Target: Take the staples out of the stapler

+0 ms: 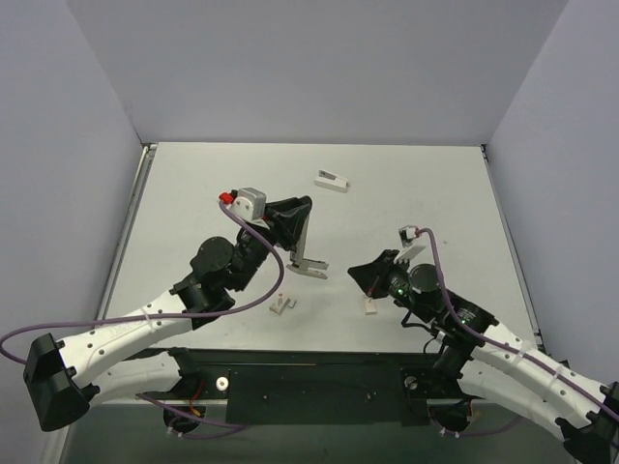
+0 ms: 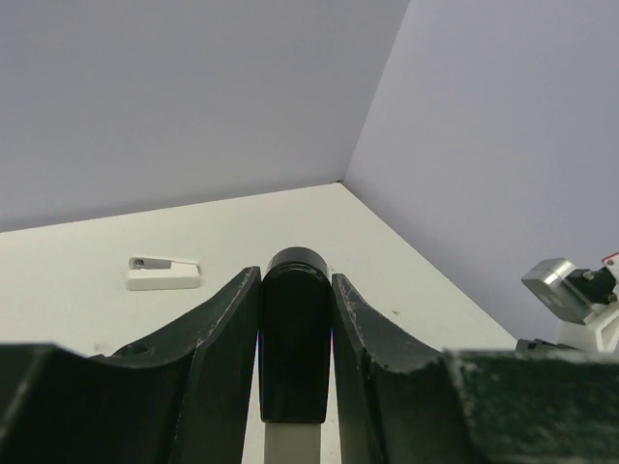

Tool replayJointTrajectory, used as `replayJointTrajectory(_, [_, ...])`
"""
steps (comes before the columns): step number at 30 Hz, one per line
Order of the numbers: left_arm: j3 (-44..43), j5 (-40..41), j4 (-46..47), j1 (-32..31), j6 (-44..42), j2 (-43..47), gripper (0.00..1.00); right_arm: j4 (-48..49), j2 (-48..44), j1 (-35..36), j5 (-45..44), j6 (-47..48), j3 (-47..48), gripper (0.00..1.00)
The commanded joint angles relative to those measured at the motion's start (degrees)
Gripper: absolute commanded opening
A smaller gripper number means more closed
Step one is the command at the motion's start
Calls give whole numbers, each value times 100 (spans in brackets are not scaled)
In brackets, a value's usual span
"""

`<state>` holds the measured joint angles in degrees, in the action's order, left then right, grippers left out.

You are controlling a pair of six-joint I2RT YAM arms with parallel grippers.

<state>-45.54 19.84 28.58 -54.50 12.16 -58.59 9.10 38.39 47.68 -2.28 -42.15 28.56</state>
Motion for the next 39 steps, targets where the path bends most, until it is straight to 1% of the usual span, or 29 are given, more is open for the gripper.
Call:
replayJointTrajectory(1, [-60, 380, 201, -43, 278, 339, 0, -32, 124, 250, 122, -310, -298, 0])
replayJointTrajectory(4, [-34, 530, 96, -43, 357, 427, 0, 353, 387, 539, 132, -522, -499, 0])
replayJointTrajectory(12, [-25, 934, -326, -70, 690, 576, 0, 1443, 1345, 1173, -360, -987, -729, 0])
replayJointTrajectory(19, [229, 1382, -590, -87, 1296, 839, 0, 2191, 2075, 1437, -896, -1322, -720, 0])
replayJointTrajectory(23, [239, 1471, -897, -96, 1508, 954, 0, 2455, 2365, 1463, -1125, -1436, -711, 0])
replayJointTrajectory(30, [379, 1409, -1187, -87, 1833, 1183, 0, 2201, 2533, 1455, -1318, -1217, -281, 0])
replayJointTrajectory(39, [519, 750, -1995, -87, 2185, 1543, 0, 1850, 2550, 1428, -1529, -435, 159, 0])
